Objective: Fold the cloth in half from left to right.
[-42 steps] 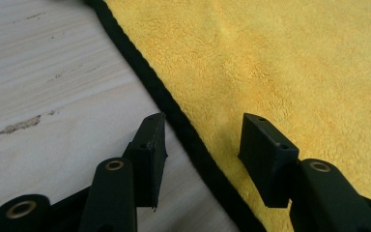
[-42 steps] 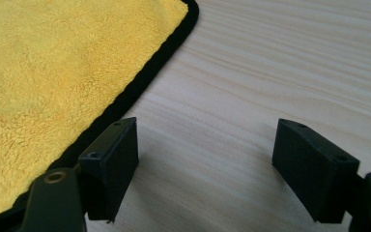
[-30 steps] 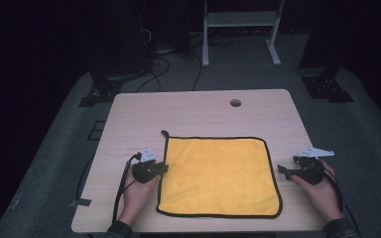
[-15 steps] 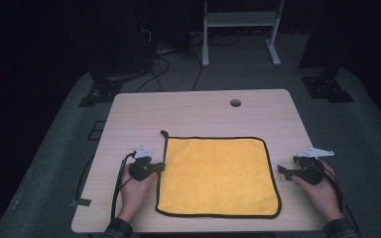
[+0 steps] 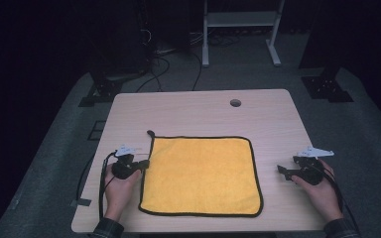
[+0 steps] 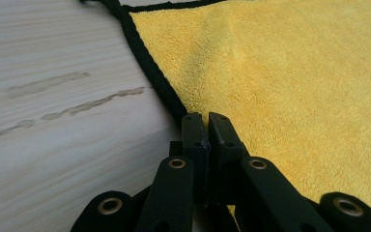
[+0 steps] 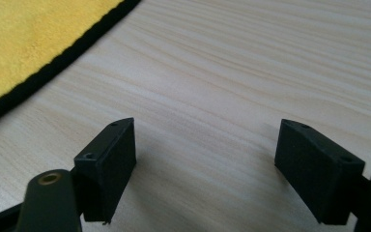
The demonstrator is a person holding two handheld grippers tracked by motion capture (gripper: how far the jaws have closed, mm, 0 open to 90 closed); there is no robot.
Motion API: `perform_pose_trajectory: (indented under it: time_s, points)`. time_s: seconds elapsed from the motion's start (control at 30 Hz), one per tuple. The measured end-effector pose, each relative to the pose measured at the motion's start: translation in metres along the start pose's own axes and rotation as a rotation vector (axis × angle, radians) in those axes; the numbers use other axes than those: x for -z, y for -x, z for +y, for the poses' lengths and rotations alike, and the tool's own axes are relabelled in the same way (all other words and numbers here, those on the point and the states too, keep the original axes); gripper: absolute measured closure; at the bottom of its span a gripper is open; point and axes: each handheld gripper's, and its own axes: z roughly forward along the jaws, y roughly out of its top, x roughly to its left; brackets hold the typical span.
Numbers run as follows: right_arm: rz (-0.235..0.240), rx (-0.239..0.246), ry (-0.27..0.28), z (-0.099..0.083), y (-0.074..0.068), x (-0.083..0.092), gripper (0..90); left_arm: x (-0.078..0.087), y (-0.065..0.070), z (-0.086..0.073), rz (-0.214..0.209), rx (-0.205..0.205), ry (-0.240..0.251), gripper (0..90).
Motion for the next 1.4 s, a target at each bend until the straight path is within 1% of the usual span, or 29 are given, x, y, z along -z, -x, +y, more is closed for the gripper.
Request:
perform_pose_trajectory:
  time_s: [0.07, 0.17, 0.2, 0.27, 0.3, 0.47, 0.57, 0.63, 0.77, 0.83, 0.87, 0.9, 1.0, 1.1, 1.17, 1.23, 1.4]
  points:
    - [0.000, 0.000, 0.000, 0.000, 0.000, 0.000, 21.0, 0.002, 0.000, 0.000, -0.014, 0.015, 0.012, 86.3]
    - [0.000, 0.001, 0.000, 0.000, 0.000, 0.000, 20.6, 0.006, 0.003, 0.003, -0.032, 0.013, 0.029, 86.3]
    - [0.000, 0.002, 0.000, 0.000, 0.000, 0.000, 20.6, 0.007, 0.006, 0.005, -0.047, 0.016, 0.045, 86.4]
    - [0.000, 0.001, 0.000, 0.000, 0.000, 0.000, 20.5, 0.008, 0.009, 0.008, -0.071, 0.017, 0.056, 86.3]
    - [0.000, 0.002, 0.000, 0.000, 0.000, 0.000, 20.5, 0.008, 0.011, 0.009, -0.077, 0.016, 0.060, 86.3]
    - [0.000, 0.002, 0.000, 0.000, 0.000, 0.000, 20.3, 0.004, 0.020, 0.017, -0.136, 0.017, 0.084, 86.2]
    - [0.000, 0.002, 0.000, 0.000, 0.000, 0.000, 20.3, 0.000, 0.026, 0.021, -0.161, 0.014, 0.091, 86.1]
    - [0.000, 0.002, 0.000, 0.000, 0.000, 0.000, 20.3, -0.004, 0.031, 0.023, -0.180, 0.004, 0.090, 86.1]
    - [0.000, 0.002, 0.000, 0.000, 0.000, 0.000, 20.3, -0.009, 0.038, 0.026, -0.201, -0.012, 0.076, 86.0]
    - [0.000, 0.001, -0.001, 0.000, 0.000, 0.000, 20.2, -0.011, 0.042, 0.027, -0.213, -0.007, 0.077, 86.0]
    - [0.000, 0.001, -0.001, 0.000, 0.000, 0.000, 20.3, -0.013, 0.043, 0.029, -0.222, -0.015, 0.078, 86.0]
    - [0.000, 0.001, -0.001, 0.000, 0.000, 0.000, 20.2, -0.014, 0.045, 0.030, -0.227, -0.009, 0.079, 86.0]
    - [0.001, 0.000, -0.002, 0.000, 0.000, 0.000, 20.2, -0.021, 0.054, 0.034, -0.245, -0.018, 0.075, 86.0]
    - [0.001, 0.001, -0.002, 0.000, 0.000, 0.000, 20.1, -0.027, 0.062, 0.038, -0.259, -0.035, 0.072, 85.9]
    - [0.002, 0.001, -0.002, 0.000, 0.000, 0.000, 20.1, -0.030, 0.065, 0.040, -0.267, -0.037, 0.070, 85.9]
    - [0.002, 0.002, -0.002, 0.000, 0.000, 0.000, 20.0, -0.037, 0.073, 0.043, -0.281, -0.047, 0.063, 85.9]
    - [0.002, 0.002, -0.002, 0.000, 0.000, -0.001, 19.9, -0.044, 0.083, 0.050, -0.299, -0.061, 0.063, 86.0]
